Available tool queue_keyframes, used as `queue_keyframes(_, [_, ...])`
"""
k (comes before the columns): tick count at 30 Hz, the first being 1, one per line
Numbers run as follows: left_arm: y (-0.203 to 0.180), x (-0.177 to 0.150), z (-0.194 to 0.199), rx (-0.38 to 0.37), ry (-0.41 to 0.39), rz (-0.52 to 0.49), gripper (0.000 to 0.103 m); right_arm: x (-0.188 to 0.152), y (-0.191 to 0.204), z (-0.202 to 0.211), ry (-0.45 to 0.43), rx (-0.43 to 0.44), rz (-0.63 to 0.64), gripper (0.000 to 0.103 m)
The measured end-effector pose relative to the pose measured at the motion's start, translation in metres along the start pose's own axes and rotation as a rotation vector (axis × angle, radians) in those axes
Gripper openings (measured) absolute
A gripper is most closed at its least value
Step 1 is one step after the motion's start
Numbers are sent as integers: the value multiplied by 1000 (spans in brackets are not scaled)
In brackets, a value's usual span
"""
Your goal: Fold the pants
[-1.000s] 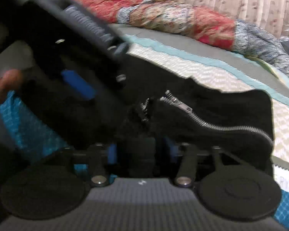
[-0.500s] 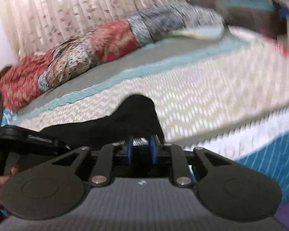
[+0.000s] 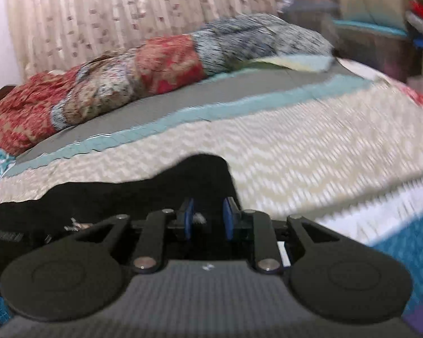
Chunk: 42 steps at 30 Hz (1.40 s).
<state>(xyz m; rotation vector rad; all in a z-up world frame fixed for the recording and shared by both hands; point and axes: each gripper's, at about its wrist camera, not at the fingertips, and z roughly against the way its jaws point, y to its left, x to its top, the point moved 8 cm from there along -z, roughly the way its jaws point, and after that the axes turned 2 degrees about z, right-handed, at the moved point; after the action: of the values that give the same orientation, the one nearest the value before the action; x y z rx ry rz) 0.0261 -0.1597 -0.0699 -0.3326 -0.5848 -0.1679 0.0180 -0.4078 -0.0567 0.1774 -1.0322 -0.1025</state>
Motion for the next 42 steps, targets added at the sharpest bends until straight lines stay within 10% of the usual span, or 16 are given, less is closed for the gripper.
queue_keyframes(7, [86, -18, 83, 39, -75, 121, 58, -26, 32, -54, 166, 28, 8, 29])
queue_keyframes(16, [237, -67, 181, 238, -203, 498, 80, -3, 40, -15, 29, -8, -93, 31])
queue_keyframes(25, [329, -82, 158, 192, -246, 765, 94, -47, 232, -25, 224, 430, 61, 21])
queue_keyframes(32, [356, -82, 124, 83, -263, 868, 103, -70, 350, -63, 394, 605, 68, 21])
queue_keyframes(34, [359, -81, 125, 71, -290, 872, 101, -76, 370, -77, 446, 629, 25, 21])
queue_keyframes(36, [360, -78, 127, 70, -313, 838, 61, -94, 388, -95, 547, 630, -15, 21])
queue_keyframes(42, [347, -62, 143, 30, -363, 764, 42, -124, 382, -109, 649, 585, -119, 15])
